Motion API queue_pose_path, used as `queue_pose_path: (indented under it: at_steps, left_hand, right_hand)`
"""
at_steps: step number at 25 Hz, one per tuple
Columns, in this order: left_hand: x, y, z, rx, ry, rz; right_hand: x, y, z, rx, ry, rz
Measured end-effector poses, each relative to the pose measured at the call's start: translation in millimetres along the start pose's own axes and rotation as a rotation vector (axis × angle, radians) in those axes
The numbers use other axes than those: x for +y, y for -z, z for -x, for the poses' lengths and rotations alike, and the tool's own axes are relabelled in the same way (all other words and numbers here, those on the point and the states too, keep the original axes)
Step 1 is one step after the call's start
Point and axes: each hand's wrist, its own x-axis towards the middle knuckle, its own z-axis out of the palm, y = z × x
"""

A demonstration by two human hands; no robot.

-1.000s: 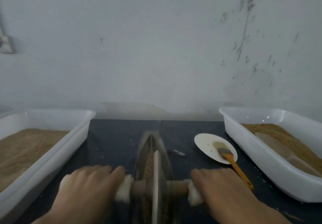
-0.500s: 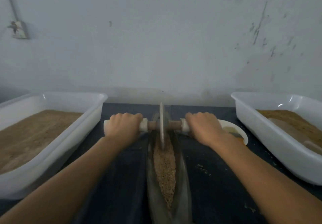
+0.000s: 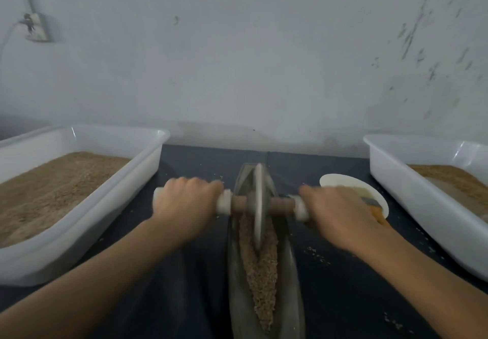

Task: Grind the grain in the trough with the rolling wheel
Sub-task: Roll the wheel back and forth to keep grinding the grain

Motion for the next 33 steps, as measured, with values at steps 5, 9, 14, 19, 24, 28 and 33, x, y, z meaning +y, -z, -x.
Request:
queue_pose_path:
  at_steps: [5, 9, 14, 19, 24, 28, 33]
  left_hand:
    - [1.6, -8.1, -46.0, -0.002, 0.082, 0.067]
    - [0.4, 10.4, 18.8, 0.096, -0.082, 0.023]
    - [9.8, 29.2, 44.7, 0.092, -0.24, 0.047]
    - [3.6, -4.3, -39.4, -0.052, 0.023, 0.057]
    - [3.7, 7.1, -14.6, -0.114, -0.036, 0.1]
    - [2.5, 33.0, 55.9, -0.178, -0.136, 0.137]
    - [4.6, 25.6, 30.2, -0.134, -0.053, 0.101]
  right_hand:
    - [10.4, -2.7, -69.8, 0.012, -0.05, 0.002]
    - [-2.1, -6.4, 28.6, 0.0, 0.051, -0.124]
    - [-7.5, 1.5, 56.1, -0.341, -0.029, -0.208]
    - [-1.9, -7.9, -41.6, -0.013, -0.029, -0.036]
    - [-3.0, -5.2, -16.6, -0.054, 0.01, -0.143]
    - [-8.2, 12.9, 64.7, -0.079, 0.129, -0.145]
    - [-10.7, 2.2, 36.6, -0.086, 0.053, -0.196]
